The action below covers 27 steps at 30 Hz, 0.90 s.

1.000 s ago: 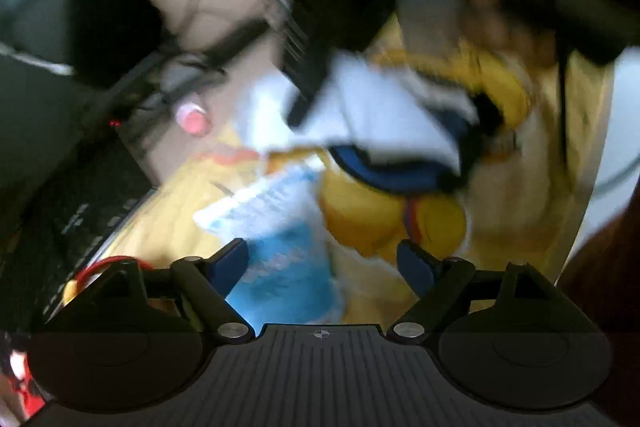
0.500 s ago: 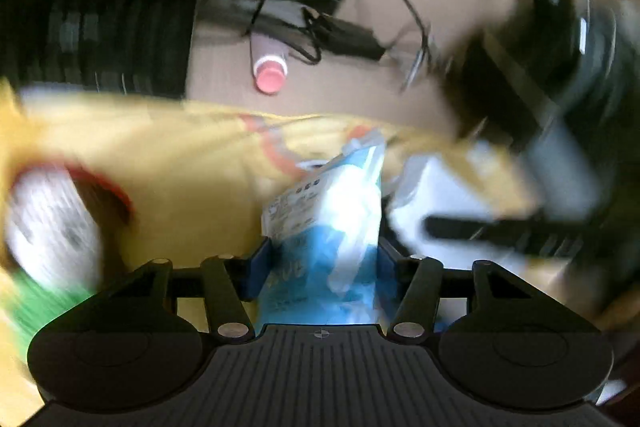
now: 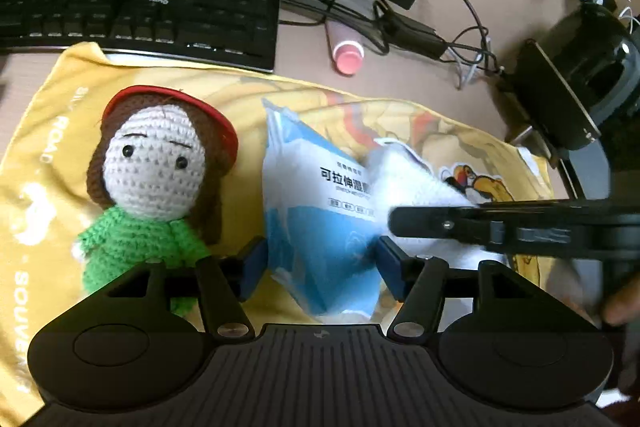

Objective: Organize soft objects

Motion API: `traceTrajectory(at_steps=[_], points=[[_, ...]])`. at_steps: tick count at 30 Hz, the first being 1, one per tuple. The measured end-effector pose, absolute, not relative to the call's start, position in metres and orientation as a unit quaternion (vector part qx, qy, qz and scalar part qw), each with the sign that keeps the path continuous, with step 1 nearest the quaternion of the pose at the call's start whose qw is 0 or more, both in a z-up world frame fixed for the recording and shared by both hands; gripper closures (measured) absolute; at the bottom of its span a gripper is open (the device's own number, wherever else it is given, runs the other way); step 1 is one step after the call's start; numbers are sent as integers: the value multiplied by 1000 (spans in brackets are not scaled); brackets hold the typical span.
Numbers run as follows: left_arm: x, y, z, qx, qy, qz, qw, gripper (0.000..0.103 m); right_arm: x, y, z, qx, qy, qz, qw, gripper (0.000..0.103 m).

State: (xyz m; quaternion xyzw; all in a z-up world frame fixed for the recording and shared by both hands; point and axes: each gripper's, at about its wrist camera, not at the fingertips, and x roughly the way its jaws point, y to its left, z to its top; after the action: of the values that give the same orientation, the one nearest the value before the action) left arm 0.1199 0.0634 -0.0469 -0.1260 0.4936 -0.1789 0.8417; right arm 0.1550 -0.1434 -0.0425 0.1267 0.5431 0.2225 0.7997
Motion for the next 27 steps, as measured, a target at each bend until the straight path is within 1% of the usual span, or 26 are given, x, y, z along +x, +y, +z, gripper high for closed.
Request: traceTrajectory(at_steps=[3,5,8,10,13,15,17,18,19,20,21,23,27], points=[[117,55,-50,-90,491,-193,845,33,167,-146,-46,105,547,198,807,97],[111,48,-50,-61,490,-204,845,27,175,-140,-33,120,527,218,813,97],[103,36,-48,-15,487,-220,845,24,190,-119,-18,143,496,268,813,97],[99,34,-47,2,485,-226,845,23,199,-105,-25,144,504,288,801,98],[91,40,-43,20,478,-222,850,23,200,-96,-39,88,522,266,806,97],[85,46,-40,28,474,-219,852,22,193,-102,-43,43,513,244,822,97],[78,52,-38,37,473,-225,851,20,189,-116,-49,21,520,217,826,97],[74,55,-36,41,473,-228,850,19,186,-123,-51,23,527,206,824,97],[70,57,-34,50,470,-232,850,15,183,-128,-50,34,533,201,821,97],[64,59,-31,64,466,-237,850,11,177,-131,-45,53,536,207,817,97],[60,60,-29,80,461,-242,850,10,171,-133,-39,75,538,217,811,97],[52,56,-25,123,448,-250,849,10,157,-130,-30,116,539,251,795,97],[44,39,-24,186,427,-268,843,10,135,-115,-32,129,554,288,770,97]])
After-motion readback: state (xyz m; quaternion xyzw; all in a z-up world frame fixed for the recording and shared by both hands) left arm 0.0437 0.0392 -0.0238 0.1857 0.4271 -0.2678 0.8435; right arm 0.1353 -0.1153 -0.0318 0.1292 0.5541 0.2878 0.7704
